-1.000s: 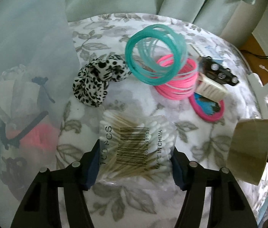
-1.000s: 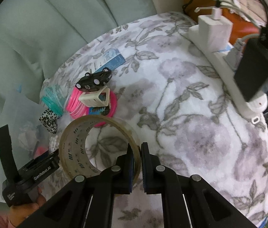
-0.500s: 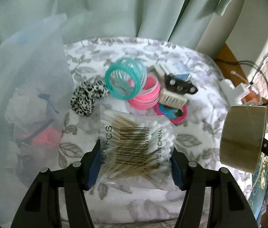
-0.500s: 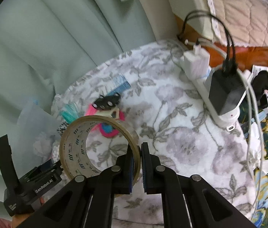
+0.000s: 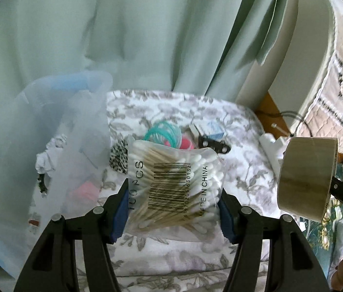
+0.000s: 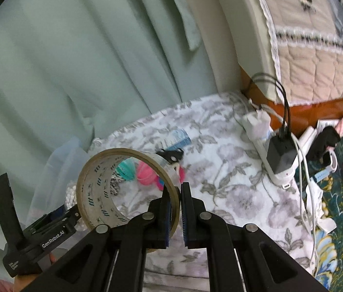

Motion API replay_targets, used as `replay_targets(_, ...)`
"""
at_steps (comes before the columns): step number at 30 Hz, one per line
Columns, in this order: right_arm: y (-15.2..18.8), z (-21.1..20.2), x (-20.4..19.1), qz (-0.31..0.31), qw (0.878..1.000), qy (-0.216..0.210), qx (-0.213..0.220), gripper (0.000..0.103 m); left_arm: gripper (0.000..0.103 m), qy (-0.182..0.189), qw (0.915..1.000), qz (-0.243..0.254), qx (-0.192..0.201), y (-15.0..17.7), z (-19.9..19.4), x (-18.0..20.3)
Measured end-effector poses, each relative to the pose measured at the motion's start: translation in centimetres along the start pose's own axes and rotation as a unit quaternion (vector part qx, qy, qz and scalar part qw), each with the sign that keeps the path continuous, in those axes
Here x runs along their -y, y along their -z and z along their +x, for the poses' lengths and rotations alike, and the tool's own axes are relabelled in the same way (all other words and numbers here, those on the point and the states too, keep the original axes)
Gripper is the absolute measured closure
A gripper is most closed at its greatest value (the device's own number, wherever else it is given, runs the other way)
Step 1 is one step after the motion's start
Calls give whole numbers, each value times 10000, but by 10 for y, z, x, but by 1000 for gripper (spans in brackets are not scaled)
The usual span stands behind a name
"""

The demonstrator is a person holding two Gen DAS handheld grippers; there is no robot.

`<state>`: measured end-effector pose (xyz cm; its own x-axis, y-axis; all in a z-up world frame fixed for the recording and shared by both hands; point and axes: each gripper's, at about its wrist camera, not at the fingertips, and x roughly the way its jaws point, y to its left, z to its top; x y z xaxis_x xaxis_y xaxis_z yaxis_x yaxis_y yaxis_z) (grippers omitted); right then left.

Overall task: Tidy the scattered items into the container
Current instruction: 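Carry the swab bag with the left gripper while the right carries the tape roll over the container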

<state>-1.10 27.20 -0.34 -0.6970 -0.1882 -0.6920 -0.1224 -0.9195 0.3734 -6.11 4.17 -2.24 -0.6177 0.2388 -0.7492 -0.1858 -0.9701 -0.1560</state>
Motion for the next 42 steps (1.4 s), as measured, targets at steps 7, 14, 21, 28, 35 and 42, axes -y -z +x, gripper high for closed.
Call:
replay_targets(7,-4,-30,-27,-276,9991,-86,322,95,39,-3,9987,19,501,-6,-39,-13)
replay_targets(14,-6,-54,-59,-573,9965,-213,576,95,39,-70,9953,-72,964,-14,-76,-34)
replay_targets(21,-8,-64,-88,-816,9936,-337,705,95,39,-103,9915,-373,1246,-20,-100,-65)
replay_targets(28,-13,-67,-120,-1086,9901,-457,768,95,39,-225,9875,-694,1401,-20,-110,-95)
replay_targets(35,-17,-62,-145,-1285,9874,-513,769,95,39,-308,9826,-1033,1510,-17,-118,-129)
replay_targets(42,-15,-45,-181,-1626,9830,-618,587,95,39,-403,9804,-1263,1455,-8,-115,-159)
